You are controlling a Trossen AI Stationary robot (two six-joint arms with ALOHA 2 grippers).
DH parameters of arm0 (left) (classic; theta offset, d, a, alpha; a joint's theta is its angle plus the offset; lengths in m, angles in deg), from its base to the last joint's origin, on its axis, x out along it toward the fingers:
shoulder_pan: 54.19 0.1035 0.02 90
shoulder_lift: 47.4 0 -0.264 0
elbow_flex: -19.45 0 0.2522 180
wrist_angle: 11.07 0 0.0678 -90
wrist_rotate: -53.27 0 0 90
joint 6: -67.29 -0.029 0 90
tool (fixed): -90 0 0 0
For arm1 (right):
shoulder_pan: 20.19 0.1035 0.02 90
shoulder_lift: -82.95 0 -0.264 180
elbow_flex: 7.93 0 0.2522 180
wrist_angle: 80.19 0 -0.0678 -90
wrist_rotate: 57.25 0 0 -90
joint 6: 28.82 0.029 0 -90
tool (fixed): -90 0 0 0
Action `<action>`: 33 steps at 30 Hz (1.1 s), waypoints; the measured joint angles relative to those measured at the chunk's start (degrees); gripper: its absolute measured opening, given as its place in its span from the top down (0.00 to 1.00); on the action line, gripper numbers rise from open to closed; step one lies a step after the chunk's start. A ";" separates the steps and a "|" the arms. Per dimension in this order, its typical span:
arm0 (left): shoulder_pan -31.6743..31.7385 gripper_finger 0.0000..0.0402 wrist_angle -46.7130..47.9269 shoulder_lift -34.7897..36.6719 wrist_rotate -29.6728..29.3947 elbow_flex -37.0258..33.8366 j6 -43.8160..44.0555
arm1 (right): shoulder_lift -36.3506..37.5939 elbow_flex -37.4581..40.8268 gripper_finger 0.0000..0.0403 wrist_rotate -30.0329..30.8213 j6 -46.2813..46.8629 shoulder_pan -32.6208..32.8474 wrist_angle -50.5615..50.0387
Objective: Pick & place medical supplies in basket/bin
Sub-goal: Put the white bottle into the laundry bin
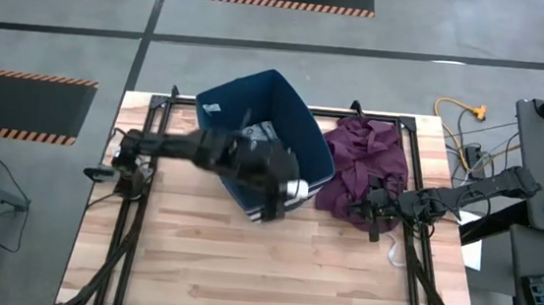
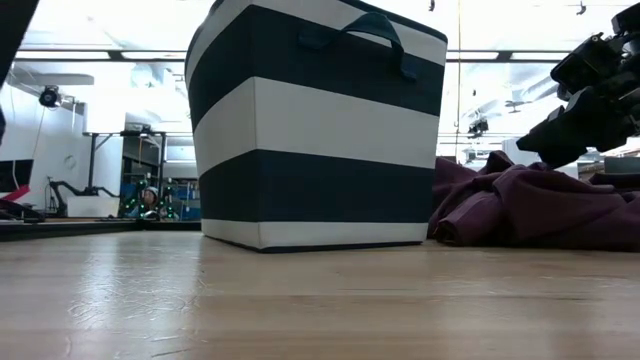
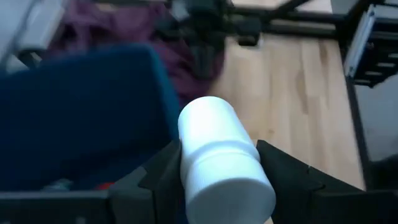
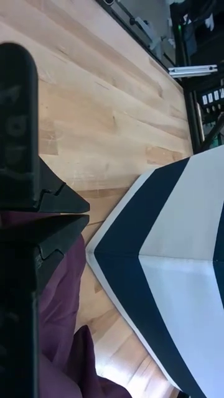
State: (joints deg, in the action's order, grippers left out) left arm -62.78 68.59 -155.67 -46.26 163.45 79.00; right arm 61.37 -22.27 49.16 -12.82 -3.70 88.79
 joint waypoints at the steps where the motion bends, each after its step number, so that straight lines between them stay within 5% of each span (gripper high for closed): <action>1: 1.32 0.59 0.78 -0.10 0.03 1.63 -1.61 | 0.00 0.00 0.98 0.00 0.07 0.00 0.00; 8: 12.29 0.59 3.20 0.01 0.07 1.57 -7.84 | 0.04 0.00 0.98 0.04 0.08 0.00 0.01; 17: 23.77 0.59 2.48 -0.13 0.22 -14.17 -10.69 | -0.02 0.00 0.98 -0.01 -0.07 -0.02 0.00; 33: 25.63 0.59 -9.56 -0.11 8.17 -41.09 -22.39 | -0.02 0.02 0.98 -0.03 3.39 0.00 0.00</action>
State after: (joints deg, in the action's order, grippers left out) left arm -37.15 59.03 -155.78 -38.09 122.36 56.61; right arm 61.34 -22.25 49.13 -9.43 -3.70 88.79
